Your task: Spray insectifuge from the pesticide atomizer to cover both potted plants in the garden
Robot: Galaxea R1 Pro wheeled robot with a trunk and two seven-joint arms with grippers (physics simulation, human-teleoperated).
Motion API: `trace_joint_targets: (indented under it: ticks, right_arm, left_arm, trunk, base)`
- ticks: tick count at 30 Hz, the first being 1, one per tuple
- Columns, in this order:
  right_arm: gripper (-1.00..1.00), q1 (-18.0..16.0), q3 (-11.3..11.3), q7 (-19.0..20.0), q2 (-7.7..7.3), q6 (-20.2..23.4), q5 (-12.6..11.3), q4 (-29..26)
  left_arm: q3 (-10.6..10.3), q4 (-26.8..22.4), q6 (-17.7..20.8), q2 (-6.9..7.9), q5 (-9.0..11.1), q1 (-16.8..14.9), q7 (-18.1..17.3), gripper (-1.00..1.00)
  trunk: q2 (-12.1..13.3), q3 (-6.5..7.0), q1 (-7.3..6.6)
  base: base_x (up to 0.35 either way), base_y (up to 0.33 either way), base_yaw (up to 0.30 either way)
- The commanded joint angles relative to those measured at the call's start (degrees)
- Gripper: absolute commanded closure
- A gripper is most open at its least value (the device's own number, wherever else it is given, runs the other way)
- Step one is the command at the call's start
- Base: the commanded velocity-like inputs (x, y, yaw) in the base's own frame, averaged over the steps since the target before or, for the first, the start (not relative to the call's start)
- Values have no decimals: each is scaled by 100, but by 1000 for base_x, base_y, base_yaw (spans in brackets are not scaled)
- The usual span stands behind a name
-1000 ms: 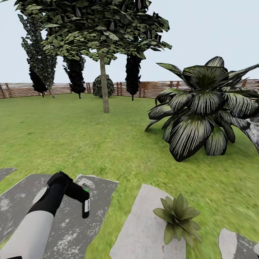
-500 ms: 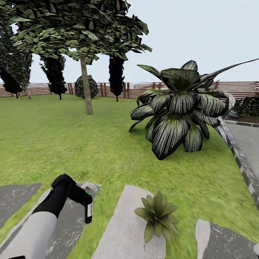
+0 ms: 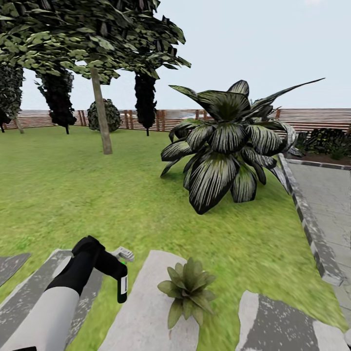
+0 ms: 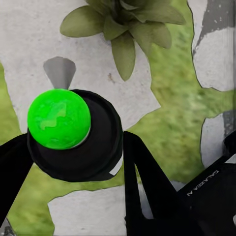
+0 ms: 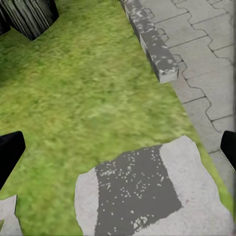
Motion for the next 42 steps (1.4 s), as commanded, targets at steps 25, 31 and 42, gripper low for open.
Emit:
trace_joint_targets:
  ticks: [25, 31, 42]
  right_arm:
    - [-100, -7, -12, 57, -3, -1, 60, -2]
    - [-100, -8, -12, 57, -1, -4, 60, -2]
    - [-100, -8, -5, 57, -2, -6, 60, -2]
  left_arm:
    - [13, -7, 49, -27, -52, -5, -52, 100]
    - [13, -4, 49, -27, -52, -5, -52, 100]
    - [17, 19, 49, -27, -54, -5, -52, 100]
  trunk:
    - [-4, -6, 0]
    - [-4, -18, 0]
    - [-4, -108, 0]
  base:
    - [0, -344, 235]
    - [0, -344, 144]
    - [0, -299, -34]
